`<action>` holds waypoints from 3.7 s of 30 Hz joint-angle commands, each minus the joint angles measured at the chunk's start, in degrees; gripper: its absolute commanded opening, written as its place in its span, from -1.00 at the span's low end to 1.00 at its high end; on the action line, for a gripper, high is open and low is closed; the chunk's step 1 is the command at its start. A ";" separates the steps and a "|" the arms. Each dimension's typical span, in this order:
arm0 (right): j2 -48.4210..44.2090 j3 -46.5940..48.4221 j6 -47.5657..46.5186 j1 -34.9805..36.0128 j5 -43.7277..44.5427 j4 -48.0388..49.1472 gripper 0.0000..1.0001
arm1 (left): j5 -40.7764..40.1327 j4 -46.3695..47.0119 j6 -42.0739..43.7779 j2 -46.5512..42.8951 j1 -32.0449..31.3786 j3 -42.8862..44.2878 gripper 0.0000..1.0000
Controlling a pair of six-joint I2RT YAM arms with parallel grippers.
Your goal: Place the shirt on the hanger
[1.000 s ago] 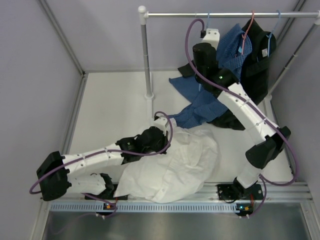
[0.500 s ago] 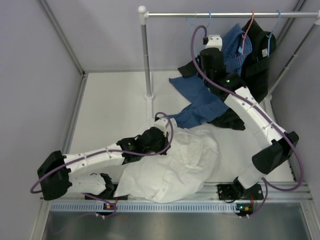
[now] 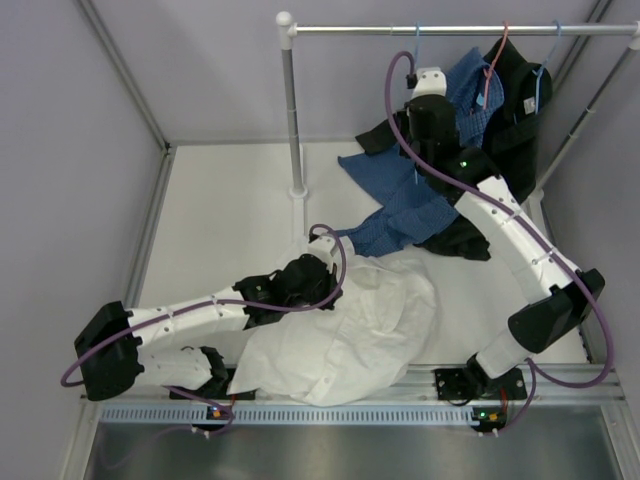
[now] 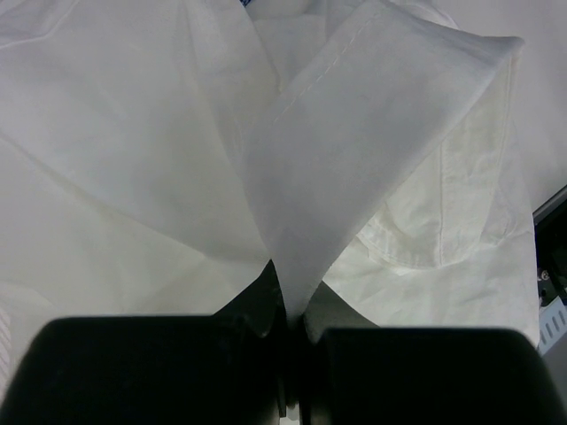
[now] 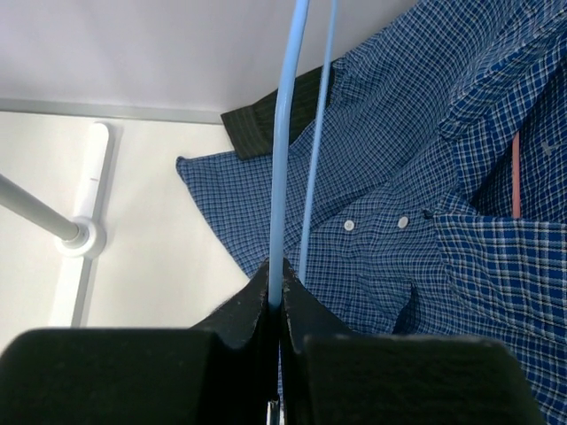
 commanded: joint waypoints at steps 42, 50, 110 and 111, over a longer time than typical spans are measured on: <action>-6.16 5.38 -10.90 -3.07 -15.43 11.36 -1.00 | -3.48 4.64 -4.23 2.26 0.02 1.04 -1.00; -9.94 5.03 -10.02 -3.16 -18.86 11.71 -1.00 | -6.65 3.85 -7.48 2.53 -0.06 1.40 -1.00; -56.53 -32.40 -5.27 -3.25 -44.16 -19.75 -1.00 | 26.74 -5.64 -0.54 20.02 27.18 26.27 -1.00; -56.36 -33.02 -5.18 -3.25 -44.70 -19.75 -1.00 | 26.83 -5.55 -0.28 20.02 27.18 26.36 -1.00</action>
